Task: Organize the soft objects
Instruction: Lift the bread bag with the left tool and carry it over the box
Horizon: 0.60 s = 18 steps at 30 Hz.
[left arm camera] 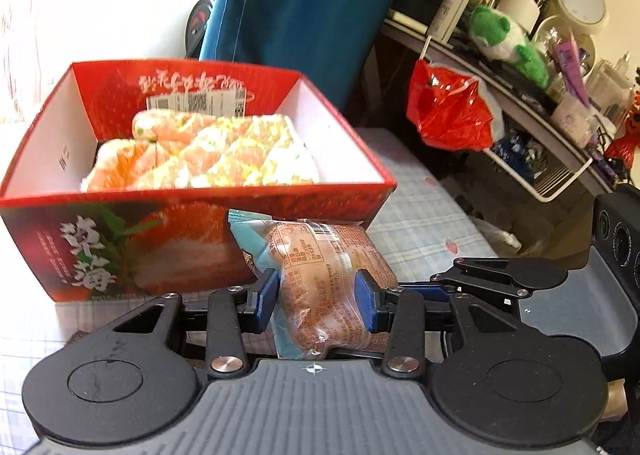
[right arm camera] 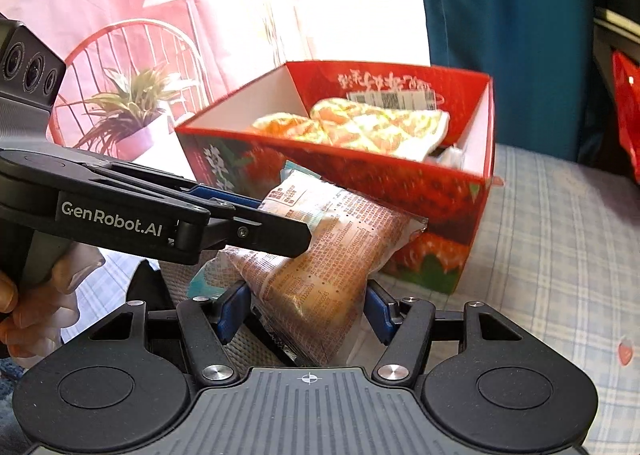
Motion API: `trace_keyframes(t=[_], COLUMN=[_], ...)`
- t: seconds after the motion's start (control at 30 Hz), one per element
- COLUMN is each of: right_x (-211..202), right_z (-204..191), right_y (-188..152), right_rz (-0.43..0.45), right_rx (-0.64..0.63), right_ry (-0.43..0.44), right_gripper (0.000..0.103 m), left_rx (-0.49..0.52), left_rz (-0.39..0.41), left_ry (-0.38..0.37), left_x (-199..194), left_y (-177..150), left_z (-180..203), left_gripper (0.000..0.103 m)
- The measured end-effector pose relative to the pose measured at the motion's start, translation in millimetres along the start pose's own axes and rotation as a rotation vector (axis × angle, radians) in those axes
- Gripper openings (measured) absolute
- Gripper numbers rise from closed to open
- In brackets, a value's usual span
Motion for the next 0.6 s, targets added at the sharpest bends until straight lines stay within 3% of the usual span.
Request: trace_keyframes(t=[0.6], right_x=[-24.1], right_z=[-24.2], right_y=[55.8], right_rz=[0.042], right_rx=[-0.097], right_ry=[-0.005], right_gripper=[0.057], left_rx=[-0.004], left_rz=[0.115], left_ry=[-0.014], left_x=[-52.0], left_y=[27.2], left_z=[-4.2], left_gripper=[0.044])
Point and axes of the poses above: each gripper's, at about its wrist camera, not at the fingertips, and x roughly the way its jaws point, z to its right, y to its top, the point moved 2 cm from there along x, roughly the way its jaws point, and after that the axes turned 4 degrees about -x, right-handed, at the moved point
